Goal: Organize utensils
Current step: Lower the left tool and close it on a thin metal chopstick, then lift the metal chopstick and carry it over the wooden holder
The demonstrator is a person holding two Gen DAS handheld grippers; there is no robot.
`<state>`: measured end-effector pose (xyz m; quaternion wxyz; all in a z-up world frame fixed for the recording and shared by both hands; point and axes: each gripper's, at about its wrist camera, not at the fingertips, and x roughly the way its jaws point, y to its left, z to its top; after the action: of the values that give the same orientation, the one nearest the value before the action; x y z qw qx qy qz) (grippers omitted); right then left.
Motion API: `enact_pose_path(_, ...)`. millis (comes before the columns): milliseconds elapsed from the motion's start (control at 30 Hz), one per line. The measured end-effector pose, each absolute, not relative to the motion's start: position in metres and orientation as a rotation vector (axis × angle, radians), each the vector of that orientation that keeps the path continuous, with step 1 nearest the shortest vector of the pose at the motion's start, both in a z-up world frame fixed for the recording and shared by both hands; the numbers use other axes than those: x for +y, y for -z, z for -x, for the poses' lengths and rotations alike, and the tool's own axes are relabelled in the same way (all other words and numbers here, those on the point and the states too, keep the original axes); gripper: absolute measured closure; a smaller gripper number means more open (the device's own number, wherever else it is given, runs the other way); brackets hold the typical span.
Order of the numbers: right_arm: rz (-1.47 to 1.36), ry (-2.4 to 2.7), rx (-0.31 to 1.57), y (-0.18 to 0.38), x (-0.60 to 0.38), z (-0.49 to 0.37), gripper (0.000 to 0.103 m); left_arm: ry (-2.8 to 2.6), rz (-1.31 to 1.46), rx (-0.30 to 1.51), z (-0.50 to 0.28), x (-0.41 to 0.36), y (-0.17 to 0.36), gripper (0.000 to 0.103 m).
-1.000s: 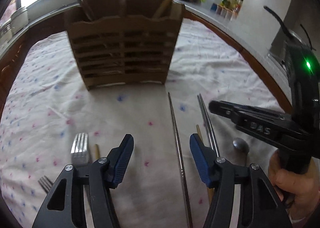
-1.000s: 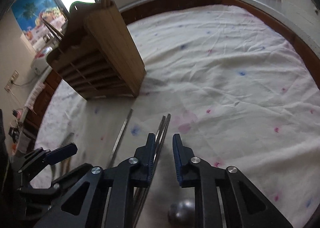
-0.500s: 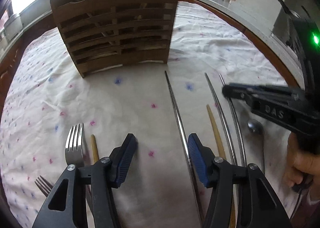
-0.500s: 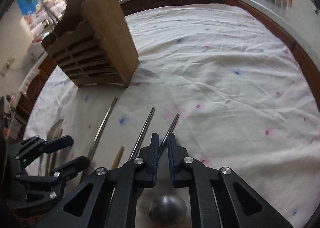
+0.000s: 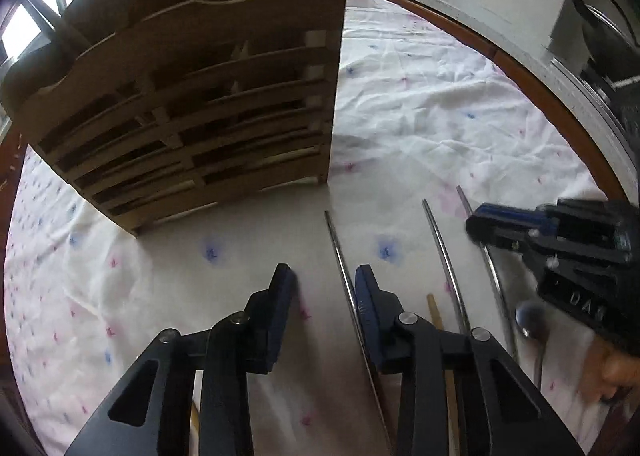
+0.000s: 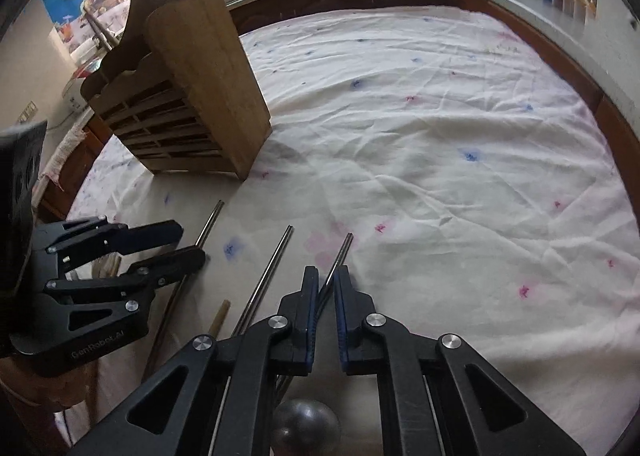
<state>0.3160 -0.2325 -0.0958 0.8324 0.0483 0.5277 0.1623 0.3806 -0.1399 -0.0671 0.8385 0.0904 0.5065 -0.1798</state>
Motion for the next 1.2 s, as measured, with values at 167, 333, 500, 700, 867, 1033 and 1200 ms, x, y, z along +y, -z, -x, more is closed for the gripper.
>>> enact_pose_path(167, -0.101, -0.333, 1.118, 0.096, -0.228, -0.322, 0.096, 0.372, -0.177, 1.103, -0.392, -0.144, 0.070, 0.067)
enact_pose_path(333, -0.126, -0.366, 1.108, 0.099, -0.233, -0.324, 0.095, 0.359, -0.236, 1.093, -0.395, -0.159, 0.068, 0.070)
enact_pose_path(500, -0.125, -0.336, 1.089, 0.098, -0.228, -0.321, 0.095, 0.394, -0.274, 1.066, -0.388, -0.174, 0.070, 0.097)
enact_pose_path(700, -0.260, -0.343, 1.073, 0.091, -0.241, -0.313, 0.098, 0.393, -0.202, 1.048, -0.384, -0.160, 0.065, 0.100)
enact_pose_path(867, -0.327, -0.359, 1.001, 0.065, -0.251, -0.299, 0.098, 0.406, -0.115, 0.990, -0.365, -0.136, 0.038, 0.100)
enact_pose_path(1033, -0.338, -0.391, 0.911, 0.031, -0.247, -0.281, 0.099, 0.426, -0.008, 0.923, -0.337, -0.106, 0.007, 0.100)
enact_pose_path(1200, -0.317, -0.422, 0.814, -0.005, -0.241, -0.261, 0.099, 0.426, 0.076, 0.860, -0.304, -0.069, -0.025, 0.100)
